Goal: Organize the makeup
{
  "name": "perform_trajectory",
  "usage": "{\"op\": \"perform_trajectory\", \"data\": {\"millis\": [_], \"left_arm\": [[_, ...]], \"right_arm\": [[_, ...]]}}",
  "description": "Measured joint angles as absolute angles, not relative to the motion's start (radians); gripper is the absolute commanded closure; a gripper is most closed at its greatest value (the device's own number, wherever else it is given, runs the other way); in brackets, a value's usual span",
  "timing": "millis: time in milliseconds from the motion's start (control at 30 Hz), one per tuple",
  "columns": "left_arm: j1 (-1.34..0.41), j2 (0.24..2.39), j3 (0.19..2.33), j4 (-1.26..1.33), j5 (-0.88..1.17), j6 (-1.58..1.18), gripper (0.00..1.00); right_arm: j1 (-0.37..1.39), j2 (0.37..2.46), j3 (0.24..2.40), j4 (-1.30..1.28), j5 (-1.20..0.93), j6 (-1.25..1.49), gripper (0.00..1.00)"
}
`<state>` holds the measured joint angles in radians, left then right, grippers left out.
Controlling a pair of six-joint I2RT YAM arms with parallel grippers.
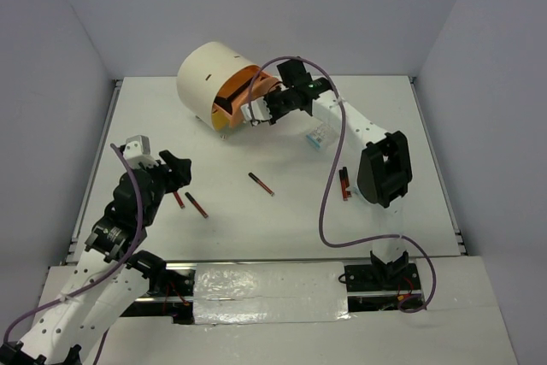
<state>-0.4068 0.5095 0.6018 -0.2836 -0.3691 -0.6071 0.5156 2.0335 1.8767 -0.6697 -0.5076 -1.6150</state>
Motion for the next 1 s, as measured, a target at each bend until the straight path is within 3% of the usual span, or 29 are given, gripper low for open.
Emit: {"op": "perform_trajectory", "data": {"millis": [167, 367, 500, 733, 767, 833, 933, 1000], "left_arm": [[-0.407, 0.521, 0.602, -0.284, -0.369, -0.607, 0.26], [-0.407, 0.519, 0.591, -0.279, -0.369, -0.608, 0.26], [-0.407, 0.522, 0.586, -0.279, -0.369, -0.608, 0.25], [-0.407, 0.522, 0.586, -0.280, -0.369, -0.608, 0.25], [-0.407, 0.522, 0.586, -0.280, -0.369, -0.608, 0.25], [-0.407, 0.522, 0.586, -0.280, -0.369, -0.608, 0.25], [-0.407, 0.522, 0.586, -0.280, -0.369, -0.609, 0.25], [-0.407, 0.522, 0.586, -0.280, -0.369, -0.609, 0.25]], "right_arm": [[0.533, 2.062, 1.878, -0.544, -0.493, -1.541, 0.59], [0.540, 2.105, 1.919, -0.479, -0.485, -1.484, 0.45], [0.541, 2.133, 1.954, -0.445, -0.483, -1.453, 0.37], [0.541, 2.158, 1.975, -0.413, -0.482, -1.380, 0.31], [0.541, 2.159, 1.977, -0.410, -0.481, -1.370, 0.23], [0.541, 2.159, 1.977, -0.403, -0.480, -1.350, 0.21], [0.542, 2.159, 1.977, -0.400, -0.476, -1.313, 0.00], [0.542, 2.159, 1.977, -0.387, -0.472, -1.294, 0.00]]}}
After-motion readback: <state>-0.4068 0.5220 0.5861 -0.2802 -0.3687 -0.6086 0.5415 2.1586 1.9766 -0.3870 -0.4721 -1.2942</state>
